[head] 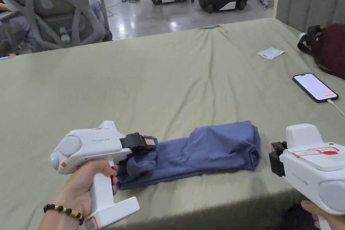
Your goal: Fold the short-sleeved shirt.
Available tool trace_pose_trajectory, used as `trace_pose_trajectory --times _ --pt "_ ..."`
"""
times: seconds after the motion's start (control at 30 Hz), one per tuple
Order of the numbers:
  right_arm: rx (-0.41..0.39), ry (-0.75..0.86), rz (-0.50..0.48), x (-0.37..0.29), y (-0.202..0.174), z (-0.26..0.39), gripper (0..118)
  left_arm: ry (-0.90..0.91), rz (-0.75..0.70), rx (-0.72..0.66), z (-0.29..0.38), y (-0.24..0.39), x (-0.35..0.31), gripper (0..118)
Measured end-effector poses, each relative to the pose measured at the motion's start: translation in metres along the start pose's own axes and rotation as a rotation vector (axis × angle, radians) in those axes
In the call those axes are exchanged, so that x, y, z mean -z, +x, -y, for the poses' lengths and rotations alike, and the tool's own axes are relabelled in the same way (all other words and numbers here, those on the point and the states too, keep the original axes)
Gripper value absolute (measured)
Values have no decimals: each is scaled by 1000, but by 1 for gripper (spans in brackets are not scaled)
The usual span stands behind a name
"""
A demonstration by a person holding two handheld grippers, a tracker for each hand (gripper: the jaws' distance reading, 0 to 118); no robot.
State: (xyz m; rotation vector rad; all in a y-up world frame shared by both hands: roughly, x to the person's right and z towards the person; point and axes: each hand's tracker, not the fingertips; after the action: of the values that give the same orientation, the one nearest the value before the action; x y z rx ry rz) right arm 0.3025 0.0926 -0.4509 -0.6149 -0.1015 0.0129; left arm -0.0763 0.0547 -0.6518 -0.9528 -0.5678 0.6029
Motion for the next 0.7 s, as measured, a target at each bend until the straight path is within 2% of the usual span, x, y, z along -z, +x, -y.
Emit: trace_pose_trajectory --times 0.07,0.1,0.17,0.2,0.23,0.3,0.4,0.43,0.47,0.5,0.53,0.57,0.6,0.7 --pt "5 1 6 0 4 0 0 2 2 -15 1 -4 4 28" --pt "7 1 6 0 4 0 0 8 4 -17 1 -4 2 33" --pt "9 2 -2 1 3 1 0 33 65 -8 -2 1 -5 66" --pt "6 3 -5 2 1 1 0 34 70 -11 -4 6 -12 87" --pt "1 4 -9 3 -2 0 0 44 84 5 -8 11 -20 115" --pt "-3 6 -11 4 -7 0 0 126 120 54 -13 19 -46 117" --pt "-12 10 -21 7 -14 -2 0 212 84 118 -15 25 -82 116" --pt "-16 10 -23 8 -16 -2 0 222 57 143 -15 22 -92 111" --pt "-20 9 -24 8 -18 -2 0 226 30 171 -13 19 -102 99" --pt "-24 7 -29 9 -20 -2 0 230 9 190 -10 14 -109 77" --pt "-26 6 -37 10 -21 -1 0 220 -1 219 -6 8 -113 35" --pt "-26 5 -42 11 -22 -1 0 211 -21 240 -1 3 -114 8" --pt "-26 2 -48 12 -24 -1 0 199 -35 236 6 -2 -113 0" --pt "-32 -3 -60 14 -26 0 0 127 25 211 22 -18 -106 0"
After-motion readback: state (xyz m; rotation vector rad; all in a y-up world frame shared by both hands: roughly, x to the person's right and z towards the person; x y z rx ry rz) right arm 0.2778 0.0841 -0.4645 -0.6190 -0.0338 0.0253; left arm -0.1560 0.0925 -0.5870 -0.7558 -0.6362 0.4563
